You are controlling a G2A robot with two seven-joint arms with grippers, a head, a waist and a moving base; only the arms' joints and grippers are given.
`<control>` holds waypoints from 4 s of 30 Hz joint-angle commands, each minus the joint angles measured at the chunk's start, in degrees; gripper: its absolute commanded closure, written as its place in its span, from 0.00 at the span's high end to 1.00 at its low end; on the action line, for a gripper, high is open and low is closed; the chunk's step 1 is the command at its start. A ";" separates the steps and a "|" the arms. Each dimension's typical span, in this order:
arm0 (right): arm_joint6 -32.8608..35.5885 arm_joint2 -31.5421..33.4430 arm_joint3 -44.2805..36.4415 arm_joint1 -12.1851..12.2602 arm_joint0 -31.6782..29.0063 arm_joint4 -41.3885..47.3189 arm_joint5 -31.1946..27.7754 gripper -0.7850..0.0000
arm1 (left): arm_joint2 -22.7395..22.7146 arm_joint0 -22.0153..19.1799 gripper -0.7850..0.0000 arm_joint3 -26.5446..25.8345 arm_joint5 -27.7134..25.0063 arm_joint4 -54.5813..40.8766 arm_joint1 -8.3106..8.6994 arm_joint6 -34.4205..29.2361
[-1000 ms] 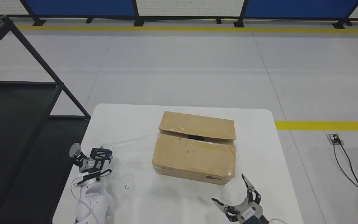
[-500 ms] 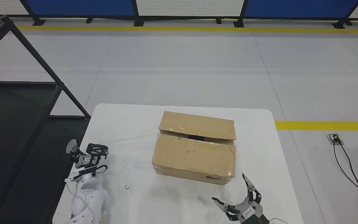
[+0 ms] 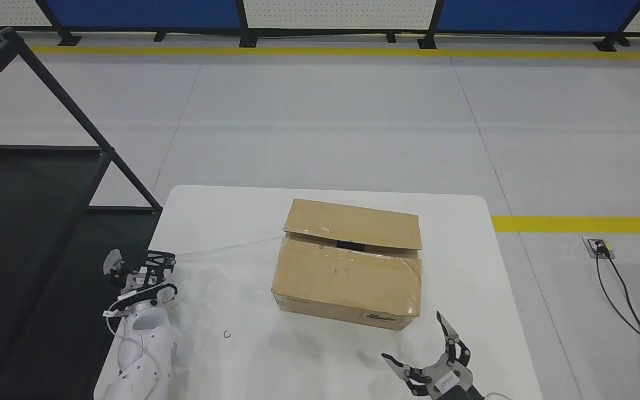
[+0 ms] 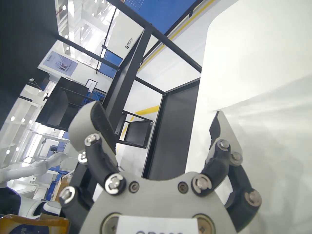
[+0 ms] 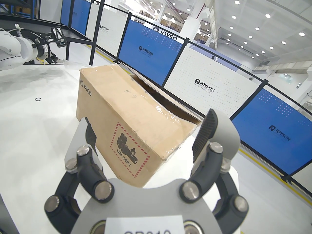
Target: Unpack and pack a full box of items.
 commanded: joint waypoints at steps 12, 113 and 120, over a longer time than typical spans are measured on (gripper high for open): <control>0.21 -0.11 0.02 0.06 0.03 0.11 0.34 1.00 | -1.30 -0.75 1.00 1.45 2.06 -4.32 -0.18 3.77; 26.36 11.29 6.55 3.36 15.46 44.57 -41.92 1.00 | -7.98 27.83 1.00 -34.76 -33.53 -28.60 3.74 45.05; 27.38 11.40 6.70 3.41 15.85 45.48 -41.87 1.00 | -8.14 27.82 1.00 -34.63 -33.71 -28.70 3.77 44.70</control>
